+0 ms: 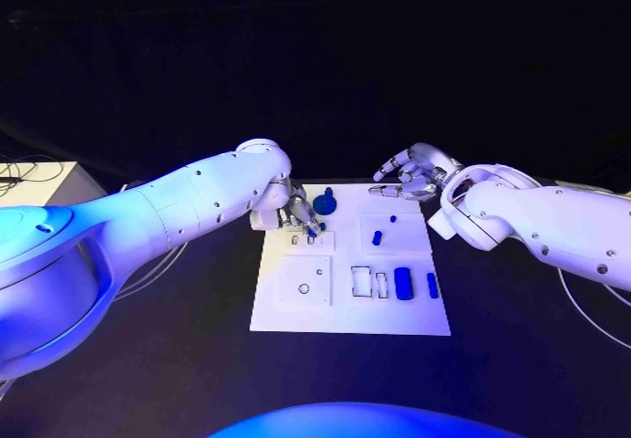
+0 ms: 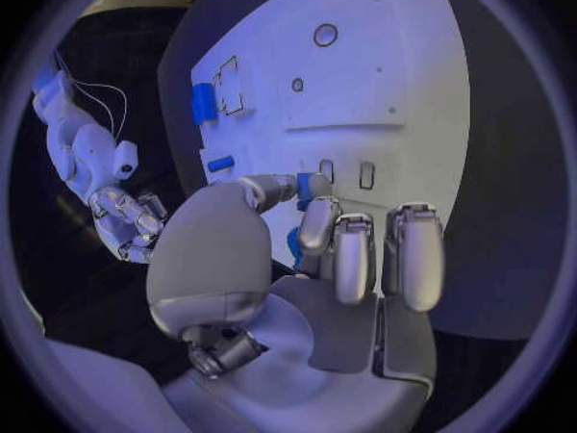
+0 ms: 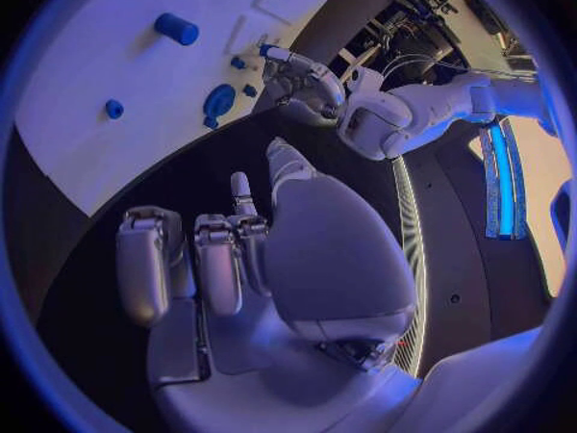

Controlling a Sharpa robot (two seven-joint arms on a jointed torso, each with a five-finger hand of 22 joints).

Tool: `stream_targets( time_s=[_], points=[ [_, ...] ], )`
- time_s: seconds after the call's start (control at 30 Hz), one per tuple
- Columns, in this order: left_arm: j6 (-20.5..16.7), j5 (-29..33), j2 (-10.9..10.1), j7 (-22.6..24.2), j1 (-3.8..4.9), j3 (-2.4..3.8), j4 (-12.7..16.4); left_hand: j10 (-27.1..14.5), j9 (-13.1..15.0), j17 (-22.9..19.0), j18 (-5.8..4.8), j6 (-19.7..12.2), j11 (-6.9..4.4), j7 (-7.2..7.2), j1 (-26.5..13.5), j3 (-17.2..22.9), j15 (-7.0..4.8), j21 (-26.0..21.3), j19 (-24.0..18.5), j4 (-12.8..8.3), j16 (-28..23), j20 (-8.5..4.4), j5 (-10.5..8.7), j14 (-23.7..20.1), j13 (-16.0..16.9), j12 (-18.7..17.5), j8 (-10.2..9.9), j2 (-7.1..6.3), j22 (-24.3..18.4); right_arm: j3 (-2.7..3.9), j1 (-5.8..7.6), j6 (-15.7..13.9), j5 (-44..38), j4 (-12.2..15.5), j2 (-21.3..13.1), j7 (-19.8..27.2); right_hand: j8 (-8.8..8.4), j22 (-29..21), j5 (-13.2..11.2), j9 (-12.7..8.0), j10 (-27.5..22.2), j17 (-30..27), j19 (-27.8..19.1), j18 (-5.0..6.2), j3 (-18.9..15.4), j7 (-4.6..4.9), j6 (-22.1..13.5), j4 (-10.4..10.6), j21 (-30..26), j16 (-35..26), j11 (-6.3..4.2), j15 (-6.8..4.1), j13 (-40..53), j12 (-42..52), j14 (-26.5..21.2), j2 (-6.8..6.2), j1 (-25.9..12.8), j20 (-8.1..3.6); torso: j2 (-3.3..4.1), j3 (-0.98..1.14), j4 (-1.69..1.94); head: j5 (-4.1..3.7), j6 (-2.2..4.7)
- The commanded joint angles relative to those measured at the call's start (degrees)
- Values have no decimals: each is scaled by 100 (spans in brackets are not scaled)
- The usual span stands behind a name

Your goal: Assemble the parts on the task board

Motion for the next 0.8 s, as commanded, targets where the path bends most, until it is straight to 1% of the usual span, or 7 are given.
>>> stream_targets(
  time_s=[0.03,0.17,0.37,0.67,0.8],
  points=[
    [115,-9,10,-11,5,-4,5,32,6,1510,-102,24,16,-28,-36,1243,-12,28,36,-1279,19,12,23,596,-2,27,-26,6,373,2,-3,-8,-49,-1,5,63,9,949,23,5,455,1510,335,61,18,-1,-26,1,-13,24,3,-9,1362,-20,608,2,-37,-27,-8,5,8,-6,-18],
    [243,-8,4,-15,5,-8,1,31,7,1510,-102,24,15,-29,-36,1242,-13,29,37,-1282,19,12,27,596,-3,27,-27,5,375,2,-3,-2,-49,-4,8,61,9,949,23,5,455,1510,335,61,18,-1,-26,1,-13,24,3,-9,1362,-20,608,2,-37,-27,-10,6,10,-3,-30],
    [373,-7,6,-21,5,-11,-14,30,8,1510,-104,25,15,-29,-36,1241,-13,32,41,-1285,19,12,33,596,-7,24,-28,4,383,2,-3,3,-49,-7,12,60,9,949,23,5,455,1510,335,61,18,-1,-26,1,-13,24,3,-9,1362,-20,608,2,-37,-27,-9,-1,0,6,-35],
    [416,-7,31,-22,5,-14,-53,29,10,1510,-104,25,13,-30,-34,1237,-14,31,40,-1294,19,11,44,596,-8,23,-31,2,381,2,-3,4,-51,-5,13,57,9,949,23,5,455,1510,335,61,18,-1,-26,1,-13,24,3,-9,1362,-20,608,2,-37,-27,-6,4,3,9,-47],
    [408,-22,48,-21,2,-18,-77,29,10,1510,-104,25,13,-30,-34,1237,-14,31,40,-1294,19,11,44,596,-8,23,-31,2,381,2,-3,4,-54,-5,14,56,9,949,23,5,455,1510,335,61,18,-1,-26,1,-13,24,3,-9,1362,-20,608,2,-37,-27,-5,0,-3,10,-56]
  ],
)
